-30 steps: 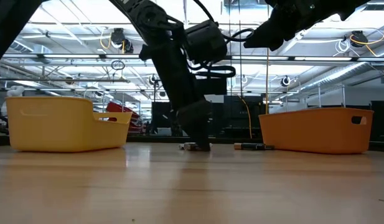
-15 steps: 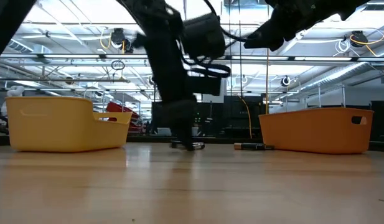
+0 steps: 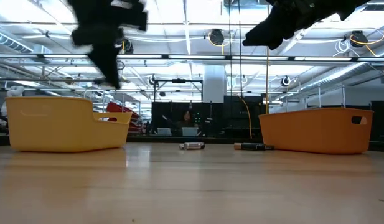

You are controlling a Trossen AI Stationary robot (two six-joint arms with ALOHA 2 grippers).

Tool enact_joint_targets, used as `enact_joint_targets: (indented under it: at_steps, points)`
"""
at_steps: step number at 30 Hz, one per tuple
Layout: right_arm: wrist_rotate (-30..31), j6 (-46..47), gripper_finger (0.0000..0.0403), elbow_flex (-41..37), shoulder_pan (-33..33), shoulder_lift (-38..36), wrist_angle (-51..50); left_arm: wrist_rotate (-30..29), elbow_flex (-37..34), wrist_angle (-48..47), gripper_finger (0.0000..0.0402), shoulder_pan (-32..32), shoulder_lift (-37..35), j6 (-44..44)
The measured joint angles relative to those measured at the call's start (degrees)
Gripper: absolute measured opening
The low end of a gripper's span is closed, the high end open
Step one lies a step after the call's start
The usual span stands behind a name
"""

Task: Sort batteries
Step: Put the silver battery into the yellow bin

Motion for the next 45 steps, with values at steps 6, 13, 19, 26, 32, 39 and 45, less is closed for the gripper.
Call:
enact_joint_targets:
  at_steps: [6, 13, 19, 26, 32, 39, 45]
  points:
    - [0.0, 0.5, 0.0189, 0.0, 0.0, 0.1, 0.3, -5.8, -8.4, -0.4, 0.0157, -0.1, -5.6, -5.3]
    - [0.0, 0.5, 0.0189, 0.0, 0.0, 3.1, 3.9, -6.1, -7.7, 20.8, 0.0176, 4.9, -5.3, 6.6]
    - [-0.2, 0.1, 0.0189, 0.0, 0.0, 5.9, 4.0, -1.4, -7.6, 40.6, 0.0177, 10.2, 0.1, 19.2]
    - [1.8, -2.3, 0.0189, 0.0, 0.0, 5.0, 3.2, 4.7, -7.6, 49.6, 0.0178, 14.9, 7.5, 23.6]
    - [1.6, -1.8, 0.0189, 0.0, 0.0, 3.1, 2.0, 8.7, -7.6, 54.9, 0.0178, 17.5, 13.4, 23.4]
    - [1.6, -1.5, 0.0189, 0.0, 0.0, 2.7, -0.1, 11.7, -7.6, 59.0, 0.0178, 19.5, 18.2, 23.3]
    - [1.6, -1.5, 0.0189, 0.0, 0.0, 2.7, -0.2, 12.8, -7.6, 60.3, 0.0178, 19.7, 20.9, 24.3]
